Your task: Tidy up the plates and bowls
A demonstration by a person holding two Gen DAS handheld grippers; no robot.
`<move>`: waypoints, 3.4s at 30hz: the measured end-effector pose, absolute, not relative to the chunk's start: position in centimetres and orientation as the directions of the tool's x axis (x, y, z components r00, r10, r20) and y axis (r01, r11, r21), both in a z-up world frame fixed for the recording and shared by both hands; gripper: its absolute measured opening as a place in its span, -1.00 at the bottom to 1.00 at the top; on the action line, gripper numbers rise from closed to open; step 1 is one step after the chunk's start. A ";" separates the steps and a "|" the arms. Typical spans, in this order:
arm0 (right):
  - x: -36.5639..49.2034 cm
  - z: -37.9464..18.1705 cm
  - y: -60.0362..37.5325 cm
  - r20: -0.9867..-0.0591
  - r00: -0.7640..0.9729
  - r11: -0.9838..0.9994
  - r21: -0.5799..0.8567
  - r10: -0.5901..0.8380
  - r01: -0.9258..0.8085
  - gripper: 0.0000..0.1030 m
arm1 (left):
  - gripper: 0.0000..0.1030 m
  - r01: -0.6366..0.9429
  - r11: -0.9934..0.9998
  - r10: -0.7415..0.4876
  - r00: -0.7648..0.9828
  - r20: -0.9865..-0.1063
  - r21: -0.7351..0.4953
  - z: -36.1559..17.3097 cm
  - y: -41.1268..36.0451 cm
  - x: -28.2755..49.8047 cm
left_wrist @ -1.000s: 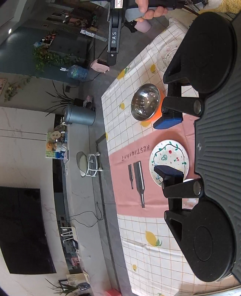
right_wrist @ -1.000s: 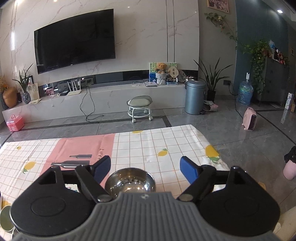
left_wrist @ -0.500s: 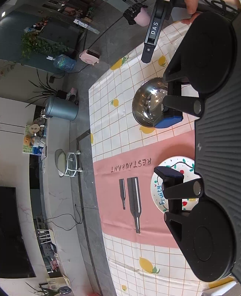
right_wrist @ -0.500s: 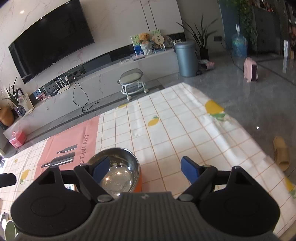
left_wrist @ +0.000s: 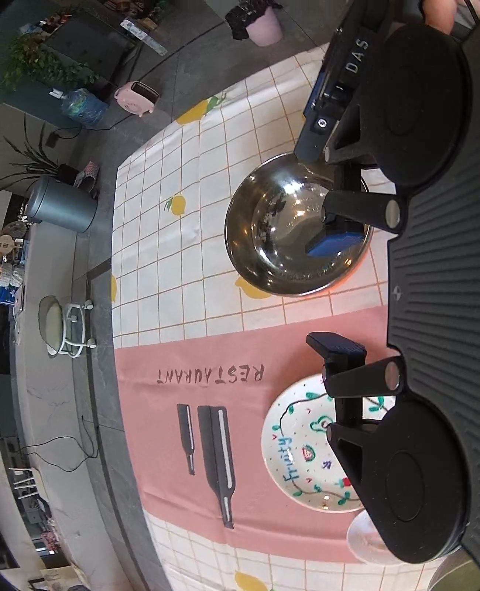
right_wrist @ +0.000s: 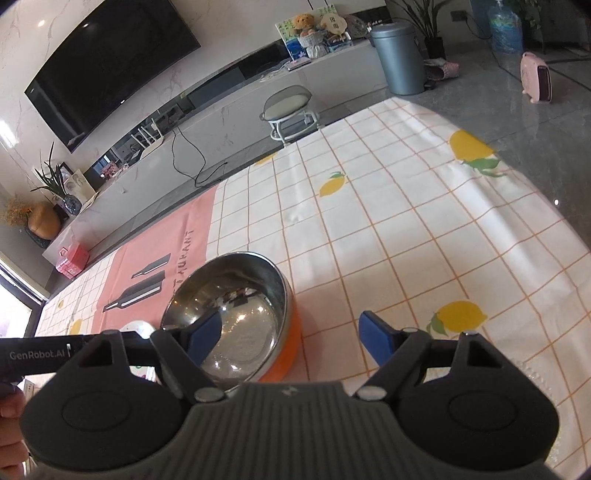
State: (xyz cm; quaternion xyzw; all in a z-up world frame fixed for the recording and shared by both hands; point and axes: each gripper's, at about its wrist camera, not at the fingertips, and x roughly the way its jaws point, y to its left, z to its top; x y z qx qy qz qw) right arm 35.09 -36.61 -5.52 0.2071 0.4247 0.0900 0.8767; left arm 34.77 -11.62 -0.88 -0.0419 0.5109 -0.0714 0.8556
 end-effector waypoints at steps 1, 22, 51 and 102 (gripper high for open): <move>35.2 -5.7 -36.5 -0.704 0.620 0.894 0.448 0.346 0.010 0.56 | 0.08 0.081 0.984 -0.177 0.454 -0.873 -0.158 -1.1 -11.9 35.1; 37.1 -10.3 -35.0 -0.782 0.446 0.853 0.516 0.436 0.071 0.28 | 0.10 -0.059 0.945 -0.276 0.382 -0.882 -0.321 -6.6 -10.1 36.3; 35.9 -8.7 -34.3 -0.738 0.504 0.856 0.516 0.448 -0.005 -0.57 | -0.84 -0.148 0.929 -0.237 0.468 -0.851 -0.340 -5.4 -9.9 34.4; 18.5 0.6 -17.9 -0.574 0.429 0.708 0.464 0.698 -0.532 -0.71 | -0.66 -0.150 0.956 -0.127 0.561 -0.818 -0.252 2.5 4.7 11.0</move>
